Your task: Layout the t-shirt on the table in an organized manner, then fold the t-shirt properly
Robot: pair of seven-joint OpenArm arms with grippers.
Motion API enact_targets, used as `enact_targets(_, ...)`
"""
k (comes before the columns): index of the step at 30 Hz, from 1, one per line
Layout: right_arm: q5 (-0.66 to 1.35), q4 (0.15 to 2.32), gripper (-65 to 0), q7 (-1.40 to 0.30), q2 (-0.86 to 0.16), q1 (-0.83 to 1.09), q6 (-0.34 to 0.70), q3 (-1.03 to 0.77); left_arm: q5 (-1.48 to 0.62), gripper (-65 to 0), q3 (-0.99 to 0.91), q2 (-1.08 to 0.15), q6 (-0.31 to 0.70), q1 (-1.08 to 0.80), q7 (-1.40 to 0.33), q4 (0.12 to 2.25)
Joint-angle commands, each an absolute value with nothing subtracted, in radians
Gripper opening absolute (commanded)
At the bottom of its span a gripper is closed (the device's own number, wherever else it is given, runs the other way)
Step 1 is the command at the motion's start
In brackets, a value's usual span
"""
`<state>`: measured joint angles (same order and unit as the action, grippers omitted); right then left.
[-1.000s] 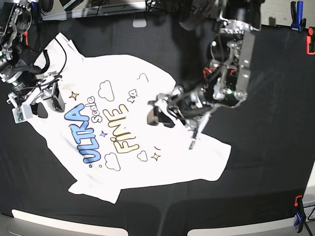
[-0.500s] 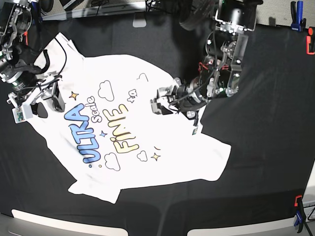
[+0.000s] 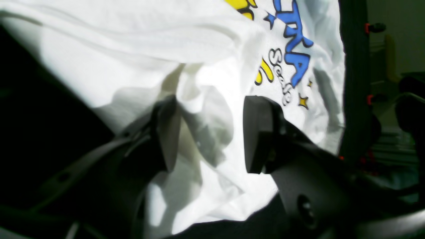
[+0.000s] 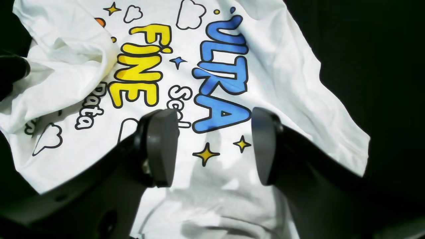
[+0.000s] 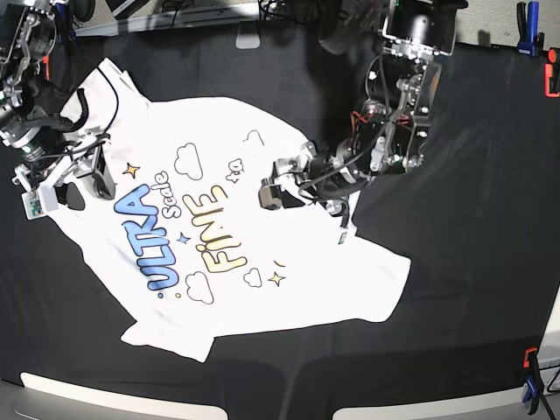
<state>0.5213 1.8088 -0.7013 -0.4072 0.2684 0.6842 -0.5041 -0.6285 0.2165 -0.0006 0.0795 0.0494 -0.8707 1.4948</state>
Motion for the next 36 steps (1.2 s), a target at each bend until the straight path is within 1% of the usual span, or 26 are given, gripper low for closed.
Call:
enact_targets(1,0.536,1.827,-31.0,-0.682,-0.424,0.260,0.684,-0.510,-0.631,-36.6,0.218,0.005,0.092,0.066,-0.857,1.510)
enact_targets(16,0.536,1.827,-31.0,-0.682,-0.424,0.260,0.684,-0.510,-0.622,-36.6,0.218,0.005,0.100,0.064,-0.842,1.510)
enact_targets(19,0.536,1.827,-31.0,-0.682,-0.424,0.260,0.684,-0.510,-0.622,-37.1,0.218,0.006,0.137,0.064,-0.837,1.510)
enact_targets(22,0.536,1.827,-31.0,-0.682,-0.424,0.260,0.684,-0.510,-0.632,-41.5,0.218,0.005,0.174,0.064,-0.844,1.510)
enact_targets(27,0.536,1.827,-31.0,-0.682,-0.423,0.260,0.684,-0.510,-0.629,-50.4,0.218,0.005,0.174,0.064,-0.834,1.510)
enact_targets(31,0.536,1.827,-31.0,-0.682,-0.424,0.260,0.684,-0.510,-0.629,-53.6,0.218,0.006,0.174,0.064,-0.833,1.510)
enact_targets(33,0.536,1.827,-31.0,-0.681,-0.424,0.260,0.684,-0.510,-0.626,-58.2,0.218,0.005,0.178,0.064,-0.826,1.510)
enact_targets(35,0.536,1.827,-31.0,-0.681,-0.424,0.260,0.684,-0.510,-0.599,-64.2,0.218,0.006,0.181,0.064,-0.805,1.510)
enact_targets(36,0.536,1.827,-31.0,-0.682,-0.424,0.260,0.684,-0.510,-0.585,-65.0,0.218,0.005,0.181,0.064,-0.783,1.510)
